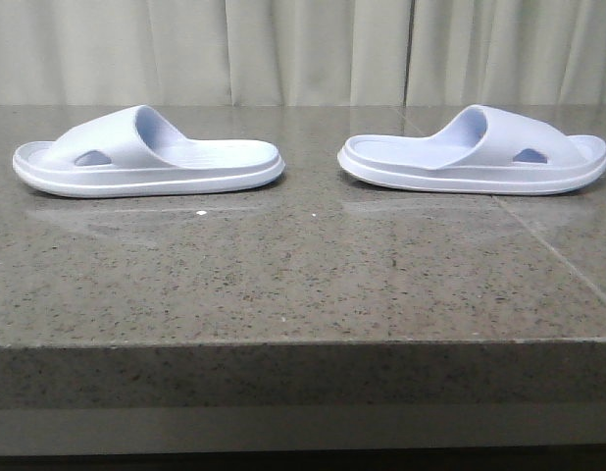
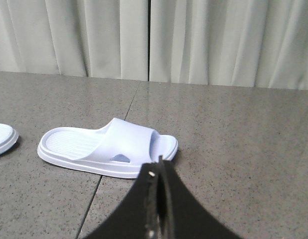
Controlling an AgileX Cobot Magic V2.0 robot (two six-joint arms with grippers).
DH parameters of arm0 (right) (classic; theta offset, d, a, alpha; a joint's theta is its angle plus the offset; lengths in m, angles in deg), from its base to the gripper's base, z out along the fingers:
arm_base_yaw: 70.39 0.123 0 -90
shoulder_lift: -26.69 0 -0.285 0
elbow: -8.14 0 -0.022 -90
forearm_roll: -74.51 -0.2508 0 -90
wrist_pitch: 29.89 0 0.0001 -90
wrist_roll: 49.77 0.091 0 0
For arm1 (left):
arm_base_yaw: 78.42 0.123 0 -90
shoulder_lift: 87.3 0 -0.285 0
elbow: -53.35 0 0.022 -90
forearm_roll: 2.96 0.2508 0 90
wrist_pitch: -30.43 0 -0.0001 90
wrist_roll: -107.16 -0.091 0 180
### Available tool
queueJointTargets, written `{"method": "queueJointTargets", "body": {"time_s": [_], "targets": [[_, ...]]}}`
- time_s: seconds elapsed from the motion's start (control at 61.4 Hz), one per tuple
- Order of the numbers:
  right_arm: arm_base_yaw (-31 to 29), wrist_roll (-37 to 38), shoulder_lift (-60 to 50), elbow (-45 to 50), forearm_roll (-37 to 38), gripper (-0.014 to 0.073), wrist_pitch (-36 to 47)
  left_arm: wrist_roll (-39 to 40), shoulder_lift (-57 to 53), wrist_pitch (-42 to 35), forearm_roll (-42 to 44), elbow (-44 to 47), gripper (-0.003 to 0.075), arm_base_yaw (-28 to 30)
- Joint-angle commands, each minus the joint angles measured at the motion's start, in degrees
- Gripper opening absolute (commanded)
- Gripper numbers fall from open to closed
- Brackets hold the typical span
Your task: Insert blue slippers together front up
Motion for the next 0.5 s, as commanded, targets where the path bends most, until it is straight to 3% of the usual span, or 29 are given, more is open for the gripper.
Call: {"method": "queueJointTargets", "body": {"time_s": [0.0,0.326,0.407,0.488], "targets": [[-0.35,-0.34,3.41,-4.57,0.59,-0.006,3.45,0.55,3.16,-3.78,0.08,-4.2,-0.0019,-0.04],[-0.35,-0.34,4.32,-5.29,0.59,-0.0058,5.58,0.55,3.48,-4.96,-0.04,-4.58,0.0009,-0.04],[-0.35,-0.34,4.32,-5.29,0.59,-0.0023,5.58,0.55,3.48,-4.86,-0.04,-4.58,0.0119,-0.04],[-0.35,-0.34,4.32,-5.29,0.59,0.01,5.63,0.55,3.48,-4.86,-0.04,-4.58,0.0302,-0.04]]}}
